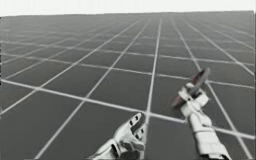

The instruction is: Pick up and drop off the object

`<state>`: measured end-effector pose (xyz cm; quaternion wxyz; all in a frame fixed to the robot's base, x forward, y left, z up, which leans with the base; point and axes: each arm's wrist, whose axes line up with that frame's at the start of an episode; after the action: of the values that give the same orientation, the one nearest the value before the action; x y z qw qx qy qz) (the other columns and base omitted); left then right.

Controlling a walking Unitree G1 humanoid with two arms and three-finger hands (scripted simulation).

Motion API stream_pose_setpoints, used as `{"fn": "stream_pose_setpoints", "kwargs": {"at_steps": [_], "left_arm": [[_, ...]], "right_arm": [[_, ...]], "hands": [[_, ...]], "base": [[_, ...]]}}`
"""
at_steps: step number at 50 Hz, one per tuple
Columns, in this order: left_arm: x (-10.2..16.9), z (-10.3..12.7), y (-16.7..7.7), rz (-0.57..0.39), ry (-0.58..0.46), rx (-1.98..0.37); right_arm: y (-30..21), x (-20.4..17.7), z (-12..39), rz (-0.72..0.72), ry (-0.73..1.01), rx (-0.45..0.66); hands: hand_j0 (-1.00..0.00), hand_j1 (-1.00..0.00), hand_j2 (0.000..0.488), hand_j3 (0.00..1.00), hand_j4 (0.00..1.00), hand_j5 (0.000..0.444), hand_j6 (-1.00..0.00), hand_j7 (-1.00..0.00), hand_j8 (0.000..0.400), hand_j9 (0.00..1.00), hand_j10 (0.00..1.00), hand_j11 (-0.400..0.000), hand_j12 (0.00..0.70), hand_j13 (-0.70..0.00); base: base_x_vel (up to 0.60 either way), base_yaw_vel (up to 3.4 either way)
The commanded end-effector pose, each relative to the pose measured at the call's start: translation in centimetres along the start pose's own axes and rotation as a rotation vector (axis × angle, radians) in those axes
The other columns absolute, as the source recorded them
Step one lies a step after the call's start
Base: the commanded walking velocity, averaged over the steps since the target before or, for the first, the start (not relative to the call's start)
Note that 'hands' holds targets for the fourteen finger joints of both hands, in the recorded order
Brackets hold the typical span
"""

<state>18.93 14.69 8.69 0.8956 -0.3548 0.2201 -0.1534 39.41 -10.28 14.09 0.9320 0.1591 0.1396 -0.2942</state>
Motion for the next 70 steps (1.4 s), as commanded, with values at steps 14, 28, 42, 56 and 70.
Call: {"fn": "stream_pose_setpoints", "kwargs": {"at_steps": [14,28,42,56,70], "left_arm": [[0.21,0.0,-0.25,-0.002,0.009,0.008],[0.21,0.0,-0.25,-0.002,0.009,0.008],[0.21,0.0,-0.25,-0.002,0.009,0.008],[0.21,0.0,-0.25,-0.002,0.009,0.008],[0.21,0.0,-0.25,-0.002,0.009,0.008]], "right_arm": [[-0.45,0.35,0.43,-0.008,-0.016,0.016],[-0.45,0.35,0.43,-0.008,-0.016,0.016],[-0.45,0.35,0.43,-0.008,-0.016,0.016],[-0.45,0.35,0.43,-0.008,-0.016,0.016],[-0.45,0.35,0.43,-0.008,-0.016,0.016]], "hands": [[0.0,0.0,0.0,1.0,1.0,0.0,0.0,0.0,0.0,1.0,1.0,-0.4,0.0,-0.7],[0.0,0.0,0.0,1.0,1.0,0.0,0.0,0.0,0.0,1.0,1.0,-0.4,0.0,-0.7],[0.0,0.0,0.0,1.0,1.0,0.0,0.0,0.0,0.0,1.0,1.0,-0.4,0.0,-0.7],[0.0,0.0,0.0,1.0,1.0,0.0,0.0,0.0,0.0,1.0,1.0,-0.4,0.0,-0.7],[0.0,0.0,0.0,1.0,1.0,0.0,0.0,0.0,0.0,1.0,1.0,-0.4,0.0,-0.7]], "base": [[0.56,0.07],[0.56,0.08],[0.53,-0.05],[0.43,-0.28],[0.39,-0.38]]}}
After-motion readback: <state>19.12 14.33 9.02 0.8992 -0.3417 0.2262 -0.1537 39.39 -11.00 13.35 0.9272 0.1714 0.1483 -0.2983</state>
